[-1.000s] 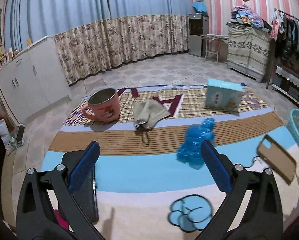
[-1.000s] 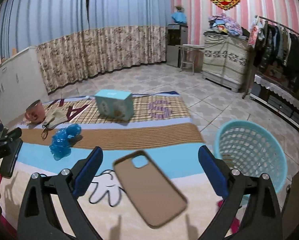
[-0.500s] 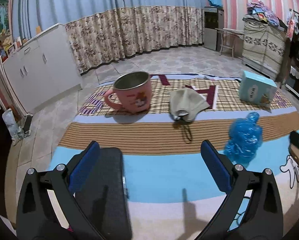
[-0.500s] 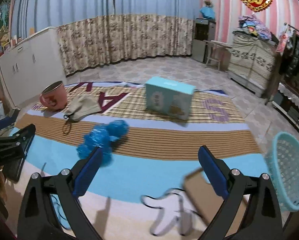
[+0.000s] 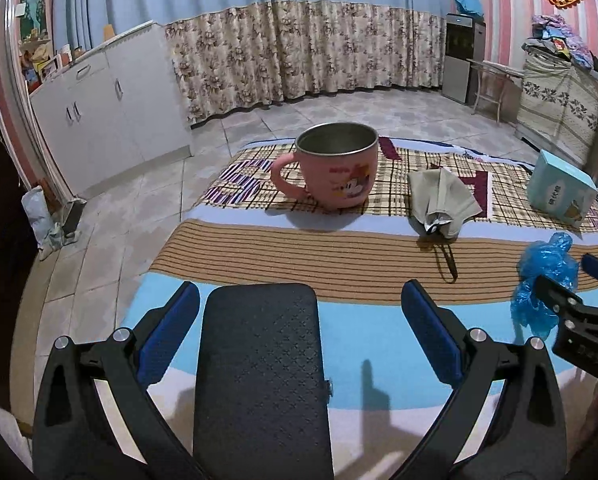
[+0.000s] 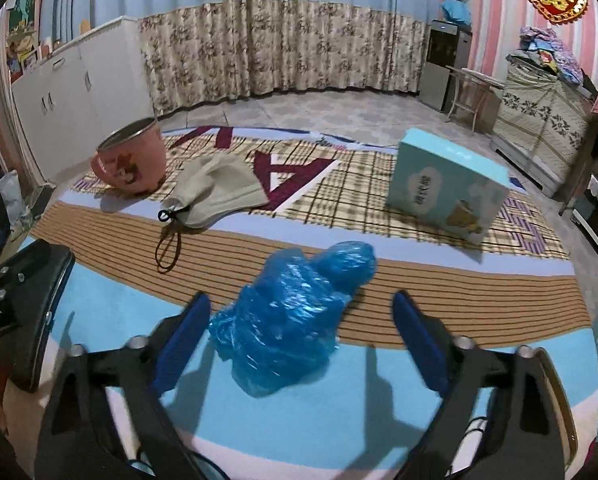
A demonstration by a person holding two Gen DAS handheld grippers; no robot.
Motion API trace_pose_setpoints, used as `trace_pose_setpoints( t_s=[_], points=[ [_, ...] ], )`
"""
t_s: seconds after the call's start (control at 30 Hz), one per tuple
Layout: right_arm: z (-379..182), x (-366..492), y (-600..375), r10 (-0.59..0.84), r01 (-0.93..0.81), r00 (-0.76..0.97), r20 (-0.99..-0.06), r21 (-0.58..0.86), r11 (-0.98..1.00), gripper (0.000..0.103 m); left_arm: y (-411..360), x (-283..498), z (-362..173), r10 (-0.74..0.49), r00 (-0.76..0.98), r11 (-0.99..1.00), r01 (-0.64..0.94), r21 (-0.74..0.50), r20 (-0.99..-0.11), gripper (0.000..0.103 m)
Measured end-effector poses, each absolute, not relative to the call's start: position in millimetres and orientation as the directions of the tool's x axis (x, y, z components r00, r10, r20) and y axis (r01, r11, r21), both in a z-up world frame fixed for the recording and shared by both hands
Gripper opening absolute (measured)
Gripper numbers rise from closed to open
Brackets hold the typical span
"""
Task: Collect trash
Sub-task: 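Close the right tool on the blue plastic bag and lift it, then grasp the grey face mask with the left tool while the right tool holds the bag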
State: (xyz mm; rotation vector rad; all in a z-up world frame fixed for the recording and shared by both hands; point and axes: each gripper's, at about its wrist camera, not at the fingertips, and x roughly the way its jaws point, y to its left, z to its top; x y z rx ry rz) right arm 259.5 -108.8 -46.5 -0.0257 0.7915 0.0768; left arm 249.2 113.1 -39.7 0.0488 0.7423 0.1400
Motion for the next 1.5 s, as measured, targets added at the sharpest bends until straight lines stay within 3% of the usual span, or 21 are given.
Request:
trace_pose_setpoints(
  t_s=[0.1,0.23,0.43,0.9,1.23,1.37,1.5],
  points=[
    [-52,262,-111,0.084,-0.091,0.684,-0.725,0.03,0.995,0.058,111,250,-42,0.141,0.724,0.99,-0.108,0.091,-0.676,0.097],
    [-55,264,-114,0.123,-0.106,0.679,-0.724,0.069,0.992,0.043,104,251,-44,0.131,0.722,0.991,-0.095,0.091,-0.679,0.097],
    [-54,261,-119,0.158,-0.122,0.681,-0.715,0.102,0.987,0.029,97,253,-46,0.103,0.716,0.995,-0.079,0.067,-0.69,0.097],
    [-30,233,-195,0.067,-0.041,0.738,-0.672,0.055,0.998,0.027,41,295,-44,-0.047,0.705,0.999,0.014,-0.052,-0.708,0.097],
    [-37,238,-223,0.065,0.0,0.733,-0.677,0.096,0.995,0.027,3,357,-64,0.002,0.679,0.999,0.033,0.033,-0.734,0.092],
    [-39,240,-228,0.059,0.009,0.733,-0.677,0.096,0.995,0.027,-2,372,-65,0.008,0.675,0.999,0.035,0.042,-0.738,0.087],
    [-42,240,-234,0.061,0.016,0.731,-0.68,0.107,0.994,0.027,-5,383,-77,0.01,0.645,0.997,0.053,0.058,-0.764,0.07]
  ],
)
